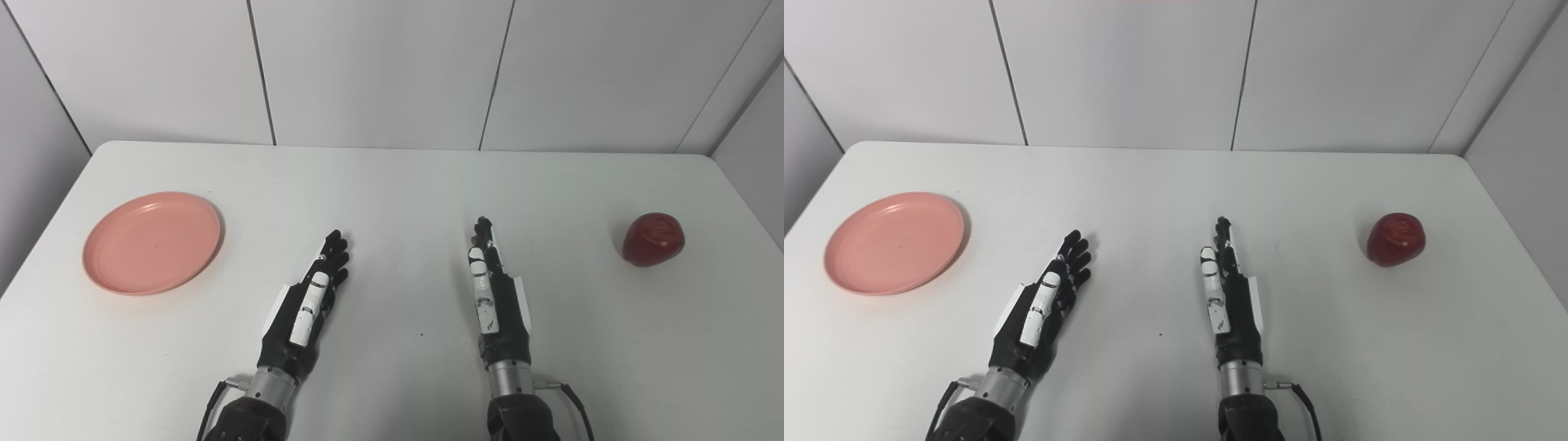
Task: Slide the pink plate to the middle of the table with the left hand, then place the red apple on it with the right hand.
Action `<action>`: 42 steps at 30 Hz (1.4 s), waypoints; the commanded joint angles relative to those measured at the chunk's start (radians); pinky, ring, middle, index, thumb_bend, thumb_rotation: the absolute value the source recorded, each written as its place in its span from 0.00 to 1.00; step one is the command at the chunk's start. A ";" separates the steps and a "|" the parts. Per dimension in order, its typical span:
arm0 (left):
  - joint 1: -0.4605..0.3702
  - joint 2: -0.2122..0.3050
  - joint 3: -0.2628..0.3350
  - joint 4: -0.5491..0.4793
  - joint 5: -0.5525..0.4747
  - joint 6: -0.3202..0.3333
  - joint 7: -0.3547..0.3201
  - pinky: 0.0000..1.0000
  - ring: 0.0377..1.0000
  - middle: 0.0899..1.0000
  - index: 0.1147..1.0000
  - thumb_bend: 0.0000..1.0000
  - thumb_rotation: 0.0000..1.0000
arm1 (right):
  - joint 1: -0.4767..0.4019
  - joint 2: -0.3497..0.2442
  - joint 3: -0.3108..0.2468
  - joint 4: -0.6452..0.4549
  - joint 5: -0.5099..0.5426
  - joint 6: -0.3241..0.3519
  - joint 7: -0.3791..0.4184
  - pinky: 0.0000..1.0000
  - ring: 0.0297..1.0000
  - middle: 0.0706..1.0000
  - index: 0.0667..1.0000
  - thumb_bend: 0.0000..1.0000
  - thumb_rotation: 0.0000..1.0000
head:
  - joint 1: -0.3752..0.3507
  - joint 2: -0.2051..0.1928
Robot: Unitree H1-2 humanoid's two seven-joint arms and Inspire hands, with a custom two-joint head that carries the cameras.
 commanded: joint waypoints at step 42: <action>-0.020 -0.085 -0.039 0.126 0.095 -0.092 0.053 0.99 1.00 0.99 0.98 0.34 1.00 | 0.005 -0.109 -0.064 0.134 0.121 -0.204 0.092 1.00 1.00 1.00 1.00 0.18 1.00 | 0.297 -0.143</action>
